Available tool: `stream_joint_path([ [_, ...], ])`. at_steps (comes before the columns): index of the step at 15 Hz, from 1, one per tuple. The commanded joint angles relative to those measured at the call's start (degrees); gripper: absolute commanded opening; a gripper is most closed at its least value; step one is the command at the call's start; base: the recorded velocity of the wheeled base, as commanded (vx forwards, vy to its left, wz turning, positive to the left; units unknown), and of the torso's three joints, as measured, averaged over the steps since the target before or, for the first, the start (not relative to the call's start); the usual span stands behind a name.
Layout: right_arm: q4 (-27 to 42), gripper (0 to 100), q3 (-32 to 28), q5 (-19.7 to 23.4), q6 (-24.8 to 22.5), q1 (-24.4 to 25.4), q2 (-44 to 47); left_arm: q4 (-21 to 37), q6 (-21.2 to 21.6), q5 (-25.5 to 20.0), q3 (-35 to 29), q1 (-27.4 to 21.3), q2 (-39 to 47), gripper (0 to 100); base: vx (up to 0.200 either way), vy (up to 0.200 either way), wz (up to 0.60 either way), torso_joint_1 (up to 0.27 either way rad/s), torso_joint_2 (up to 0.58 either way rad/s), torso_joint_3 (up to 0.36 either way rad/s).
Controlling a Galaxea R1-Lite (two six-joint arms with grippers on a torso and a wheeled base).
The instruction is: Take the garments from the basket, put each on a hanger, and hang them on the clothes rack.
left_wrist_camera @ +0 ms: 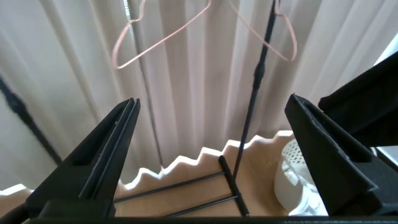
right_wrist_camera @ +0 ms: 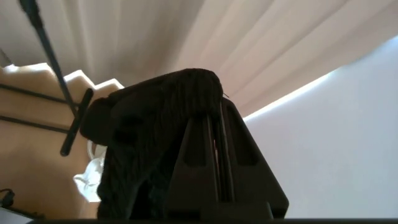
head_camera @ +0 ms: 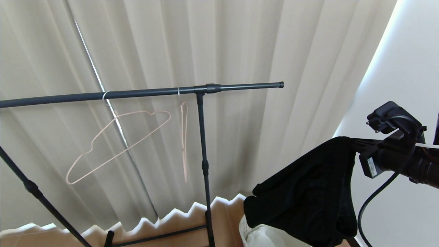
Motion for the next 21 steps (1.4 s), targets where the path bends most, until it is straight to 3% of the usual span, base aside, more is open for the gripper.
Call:
stream_joint_path([
  [1, 0.06, 0, 0.23, 0.00, -0.03, -0.02, 0.03, -0.08, 0.04, -0.02, 0.00, 0.07, 0.09, 100, -0.200, 0.200, 0.00, 0.002, 0.00, -0.007],
  [13, 0.15, 0, 0.58, -0.08, -0.21, 0.33, -0.15, -0.08, -0.05, 0.07, 0.00, 0.07, 0.09, 100, -0.017, 0.200, 0.00, 0.000, 0.00, 0.004],
  [21, 0.15, 0, 1.02, -0.17, -0.21, 0.50, -0.06, -0.08, -0.14, 0.07, 0.00, 0.07, 0.09, 100, 0.000, 0.000, 0.22, 0.001, 0.00, 0.001],
])
